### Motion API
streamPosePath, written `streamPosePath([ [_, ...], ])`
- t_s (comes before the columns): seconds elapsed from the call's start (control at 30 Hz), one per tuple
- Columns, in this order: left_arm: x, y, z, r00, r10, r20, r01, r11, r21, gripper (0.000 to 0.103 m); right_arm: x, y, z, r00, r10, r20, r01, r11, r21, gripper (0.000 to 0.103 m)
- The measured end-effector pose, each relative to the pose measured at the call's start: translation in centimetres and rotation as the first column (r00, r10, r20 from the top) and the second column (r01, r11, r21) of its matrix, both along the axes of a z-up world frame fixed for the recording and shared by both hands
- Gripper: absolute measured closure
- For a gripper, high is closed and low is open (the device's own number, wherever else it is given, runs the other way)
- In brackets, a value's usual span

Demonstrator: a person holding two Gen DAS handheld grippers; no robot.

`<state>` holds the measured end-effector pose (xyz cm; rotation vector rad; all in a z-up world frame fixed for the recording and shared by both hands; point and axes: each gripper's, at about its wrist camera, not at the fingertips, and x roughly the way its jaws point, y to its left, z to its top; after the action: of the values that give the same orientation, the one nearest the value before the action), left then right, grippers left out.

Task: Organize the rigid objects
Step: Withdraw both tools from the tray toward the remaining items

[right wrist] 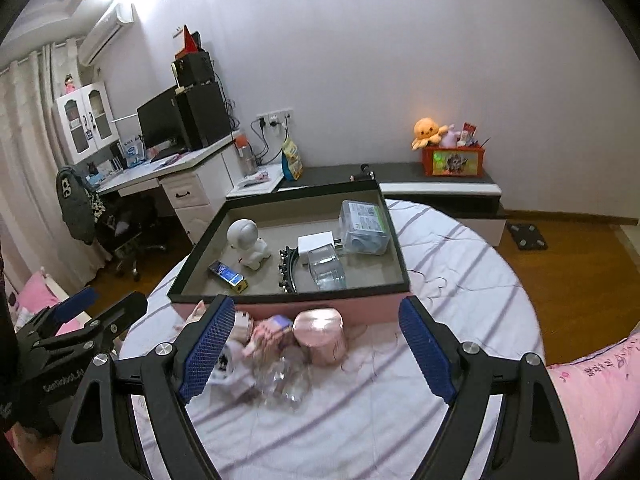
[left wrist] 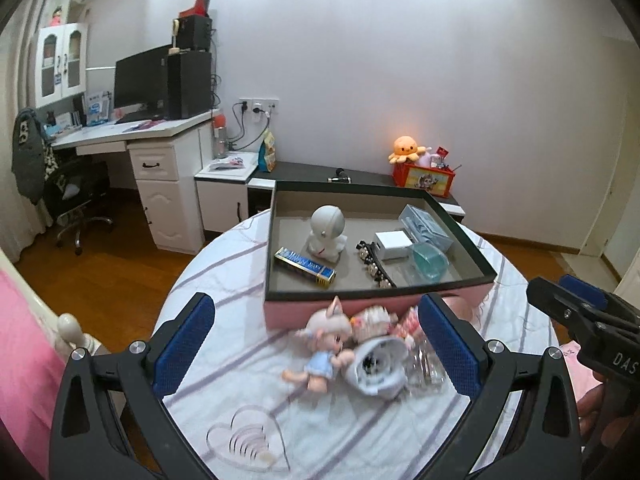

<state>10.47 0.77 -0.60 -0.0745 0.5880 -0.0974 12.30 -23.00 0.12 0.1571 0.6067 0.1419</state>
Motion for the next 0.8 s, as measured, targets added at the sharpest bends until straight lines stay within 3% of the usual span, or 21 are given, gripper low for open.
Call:
streamPosePath([
  [0.37,-5.4,0.7,-0.8,0.999,0.031,0.017,-0.031,1.0,0.0,0.0,-4.5,0.6,-1.3,0.999,-0.036,0.014,0.037,0.999,-0.031,0.017],
  [0.8,-6.7,1.0,-1.8,0.999,0.034,-0.001,-0.034,0.999,-0.002,0.0,-5.9,0.6,-2.3,1.0,-0.027,-0.003,0.027,0.999,-0.028,0.017],
])
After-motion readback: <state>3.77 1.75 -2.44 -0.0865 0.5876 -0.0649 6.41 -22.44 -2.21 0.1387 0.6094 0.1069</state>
